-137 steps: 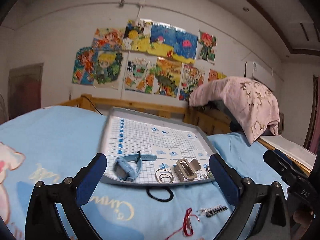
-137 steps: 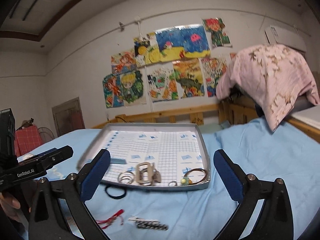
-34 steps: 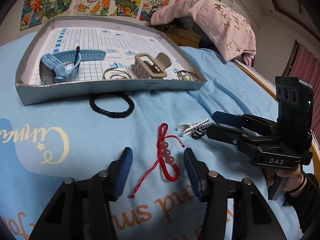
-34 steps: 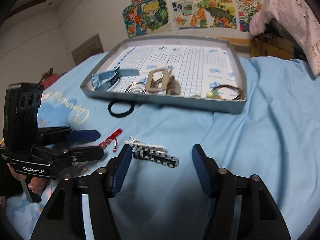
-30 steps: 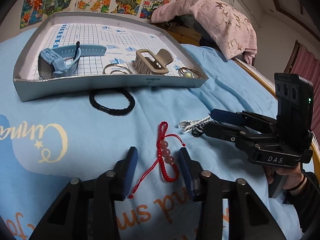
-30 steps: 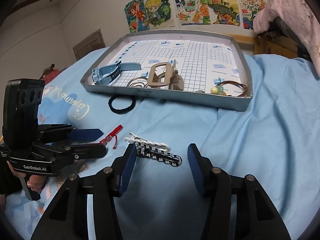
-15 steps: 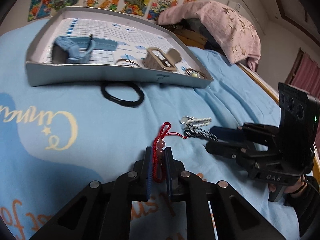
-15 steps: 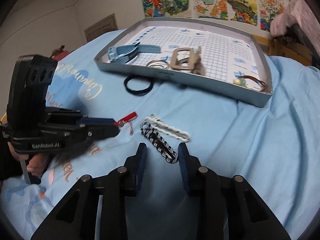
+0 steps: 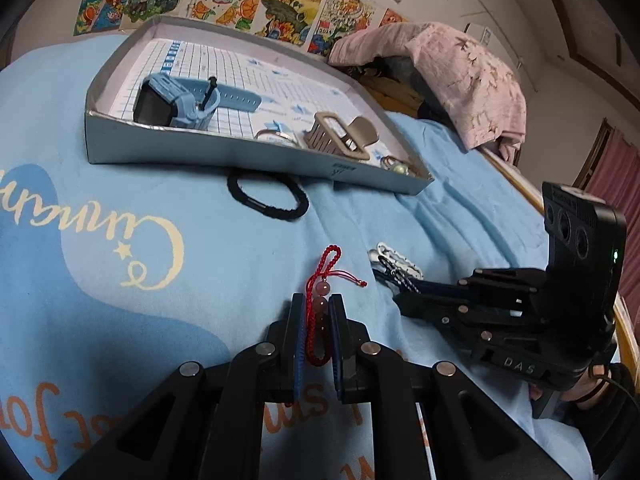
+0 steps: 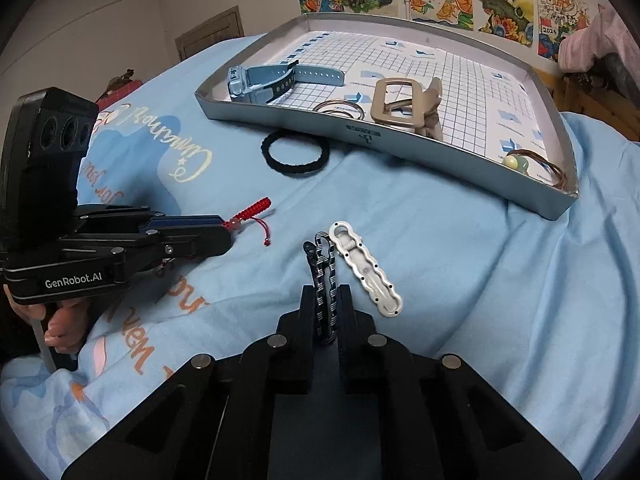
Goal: Organize jewelry
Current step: 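Carry the red string into the tray with the left tool while the right tool releases the chain there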
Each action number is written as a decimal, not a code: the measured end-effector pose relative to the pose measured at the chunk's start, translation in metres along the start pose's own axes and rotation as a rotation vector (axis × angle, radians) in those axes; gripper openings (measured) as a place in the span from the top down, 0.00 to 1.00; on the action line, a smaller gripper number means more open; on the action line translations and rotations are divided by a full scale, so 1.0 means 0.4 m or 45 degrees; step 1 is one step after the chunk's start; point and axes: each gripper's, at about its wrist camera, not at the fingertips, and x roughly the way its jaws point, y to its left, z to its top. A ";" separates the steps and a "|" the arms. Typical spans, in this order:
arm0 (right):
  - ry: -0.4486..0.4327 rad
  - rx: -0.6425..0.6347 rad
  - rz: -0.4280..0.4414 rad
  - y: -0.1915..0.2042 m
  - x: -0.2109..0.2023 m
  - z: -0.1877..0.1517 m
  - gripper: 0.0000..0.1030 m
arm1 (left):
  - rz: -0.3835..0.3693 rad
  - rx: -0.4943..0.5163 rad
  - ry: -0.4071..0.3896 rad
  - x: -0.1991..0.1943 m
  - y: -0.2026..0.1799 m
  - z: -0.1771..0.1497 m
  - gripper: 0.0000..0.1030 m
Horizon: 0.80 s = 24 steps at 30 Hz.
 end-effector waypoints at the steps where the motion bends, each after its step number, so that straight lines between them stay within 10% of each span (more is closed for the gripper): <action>1: -0.015 0.001 -0.003 0.006 -0.006 -0.002 0.92 | -0.007 -0.003 -0.009 -0.004 0.000 0.002 0.90; 16: -0.364 0.170 -0.167 -0.076 -0.105 0.103 0.97 | 0.081 0.060 -0.213 -0.043 -0.028 0.200 0.90; 24: -0.334 0.282 -0.298 -0.164 -0.016 0.219 0.97 | 0.230 0.003 -0.124 0.076 0.008 0.319 0.90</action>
